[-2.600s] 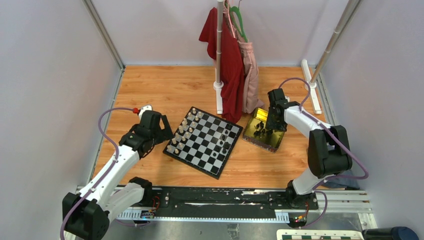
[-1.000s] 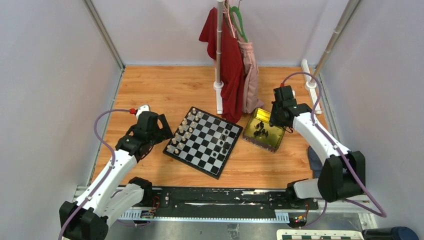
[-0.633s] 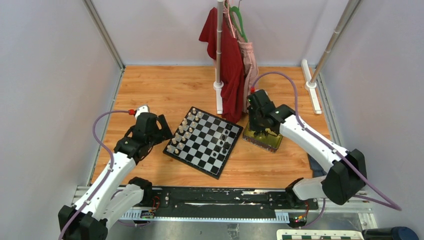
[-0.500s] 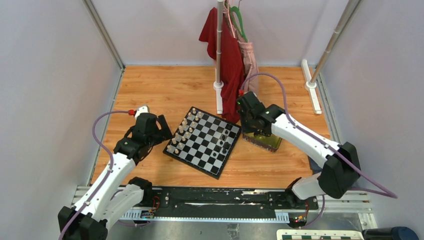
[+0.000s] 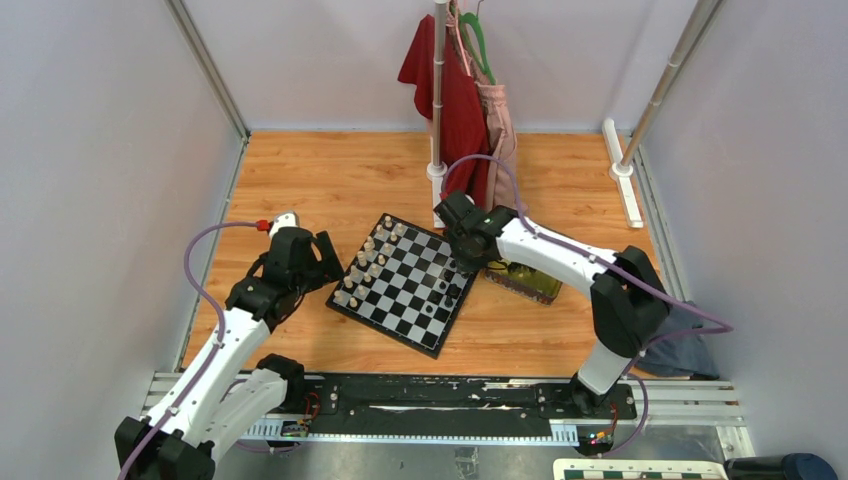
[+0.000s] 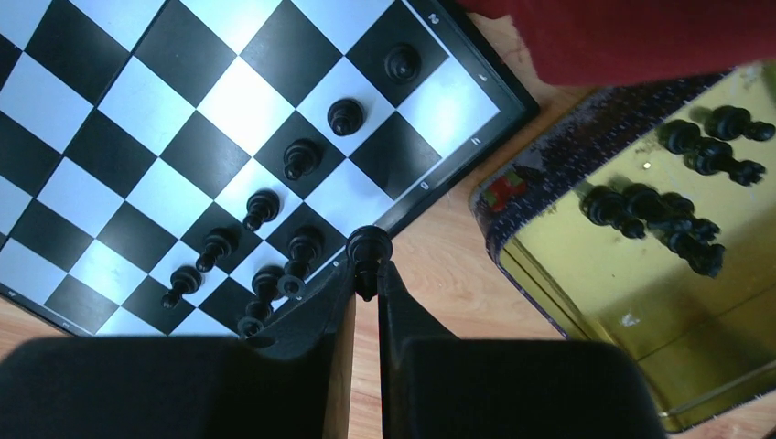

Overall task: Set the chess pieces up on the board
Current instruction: Place the chess piece on the chessboard.

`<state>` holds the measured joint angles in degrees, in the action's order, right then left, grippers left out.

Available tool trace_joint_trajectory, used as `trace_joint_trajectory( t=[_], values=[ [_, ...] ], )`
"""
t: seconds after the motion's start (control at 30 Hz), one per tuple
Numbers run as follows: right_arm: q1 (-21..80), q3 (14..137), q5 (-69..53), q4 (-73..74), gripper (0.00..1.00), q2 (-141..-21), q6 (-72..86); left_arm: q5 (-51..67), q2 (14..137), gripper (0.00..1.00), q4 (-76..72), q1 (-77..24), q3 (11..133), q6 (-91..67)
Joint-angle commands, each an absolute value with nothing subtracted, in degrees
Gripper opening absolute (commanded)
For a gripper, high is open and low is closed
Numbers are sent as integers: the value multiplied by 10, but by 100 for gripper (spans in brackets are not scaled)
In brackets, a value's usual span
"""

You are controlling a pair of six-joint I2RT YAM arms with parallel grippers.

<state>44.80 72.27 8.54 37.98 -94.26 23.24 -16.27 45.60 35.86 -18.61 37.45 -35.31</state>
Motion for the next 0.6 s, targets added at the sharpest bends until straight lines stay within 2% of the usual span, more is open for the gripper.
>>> trace_joint_trajectory(
  t=[0.0,0.57],
  values=[
    [464,747,82,380,0,-975,219,-165,449,100,362,-188,377,-342],
    [468,754,75,357,0,-1036,205,-173,447,100,363,-188,379,-337]
  ],
)
